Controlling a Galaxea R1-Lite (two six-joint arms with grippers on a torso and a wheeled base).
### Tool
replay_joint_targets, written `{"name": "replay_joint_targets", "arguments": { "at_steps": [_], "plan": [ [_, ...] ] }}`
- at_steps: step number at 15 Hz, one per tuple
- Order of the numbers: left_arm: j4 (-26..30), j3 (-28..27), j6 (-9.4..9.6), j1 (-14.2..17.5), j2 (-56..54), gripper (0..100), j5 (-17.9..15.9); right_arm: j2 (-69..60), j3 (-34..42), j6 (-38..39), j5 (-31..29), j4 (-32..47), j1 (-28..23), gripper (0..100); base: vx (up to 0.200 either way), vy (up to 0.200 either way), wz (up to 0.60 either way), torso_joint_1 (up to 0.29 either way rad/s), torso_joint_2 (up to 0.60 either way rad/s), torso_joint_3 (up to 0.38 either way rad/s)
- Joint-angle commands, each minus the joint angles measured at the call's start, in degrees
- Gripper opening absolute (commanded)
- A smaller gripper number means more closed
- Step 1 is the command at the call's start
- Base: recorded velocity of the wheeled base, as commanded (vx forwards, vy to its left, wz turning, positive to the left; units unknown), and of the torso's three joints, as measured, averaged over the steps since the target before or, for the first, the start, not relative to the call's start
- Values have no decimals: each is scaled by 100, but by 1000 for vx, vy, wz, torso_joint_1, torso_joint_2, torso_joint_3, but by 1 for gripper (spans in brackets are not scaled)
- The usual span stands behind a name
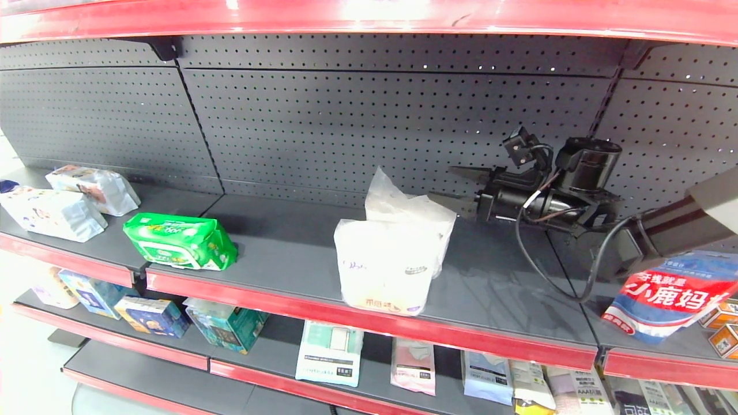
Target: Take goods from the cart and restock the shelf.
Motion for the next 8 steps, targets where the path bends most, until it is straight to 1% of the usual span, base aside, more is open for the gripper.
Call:
{"name": "replay_joint_targets", "arguments": {
  "at_steps": [1,5,6,7,8],
  "plan": [
    [-2,0,-1,2,-2,100,1,-292,17,12,-66,107,-11,100,0,0,0,0,0,0],
    [-2,0,-1,2,-2,100,1,-591,272,21,-224,116,-11,100,0,0,0,0,0,0],
    [-2,0,-1,2,-2,100,1,-854,535,21,-602,116,-19,100,0,0,0,0,0,0],
    [-2,0,-1,2,-2,100,1,-977,623,21,-822,116,-28,100,0,0,0,0,0,0],
    [-2,0,-1,2,-2,100,1,-1215,799,21,-1253,125,-37,100,0,0,0,0,0,0]
  ]
}}
